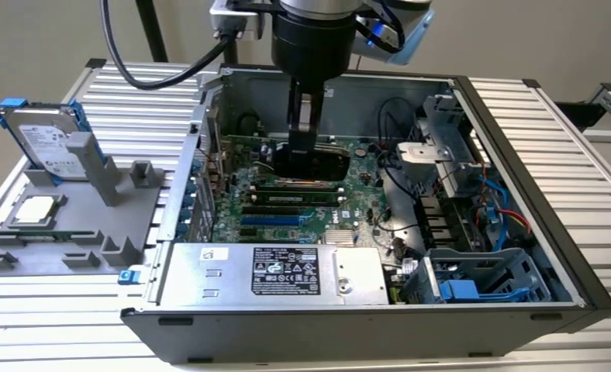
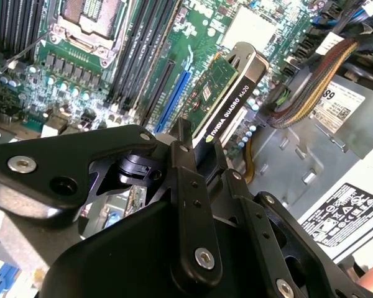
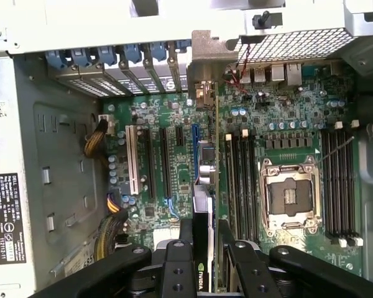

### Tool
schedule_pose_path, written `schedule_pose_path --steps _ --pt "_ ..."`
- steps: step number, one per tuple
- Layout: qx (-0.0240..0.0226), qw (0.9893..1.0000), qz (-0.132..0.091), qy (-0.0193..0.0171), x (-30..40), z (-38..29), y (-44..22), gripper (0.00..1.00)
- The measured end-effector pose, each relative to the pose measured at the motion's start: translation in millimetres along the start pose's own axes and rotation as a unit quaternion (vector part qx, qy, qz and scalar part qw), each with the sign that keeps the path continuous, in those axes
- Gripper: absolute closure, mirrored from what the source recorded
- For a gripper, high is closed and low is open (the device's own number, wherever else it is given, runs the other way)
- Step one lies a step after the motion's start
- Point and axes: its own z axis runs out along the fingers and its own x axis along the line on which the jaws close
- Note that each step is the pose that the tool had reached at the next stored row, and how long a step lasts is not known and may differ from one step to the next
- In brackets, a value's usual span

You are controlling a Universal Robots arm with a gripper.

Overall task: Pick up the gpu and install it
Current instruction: 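Insert the gpu into the slot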

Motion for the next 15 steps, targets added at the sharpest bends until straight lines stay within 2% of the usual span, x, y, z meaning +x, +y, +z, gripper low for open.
schedule_pose_path --steps 15 --pt "0.0001 1.0 0.0 0.0007 -0.1 7.9 -0.2 1.0"
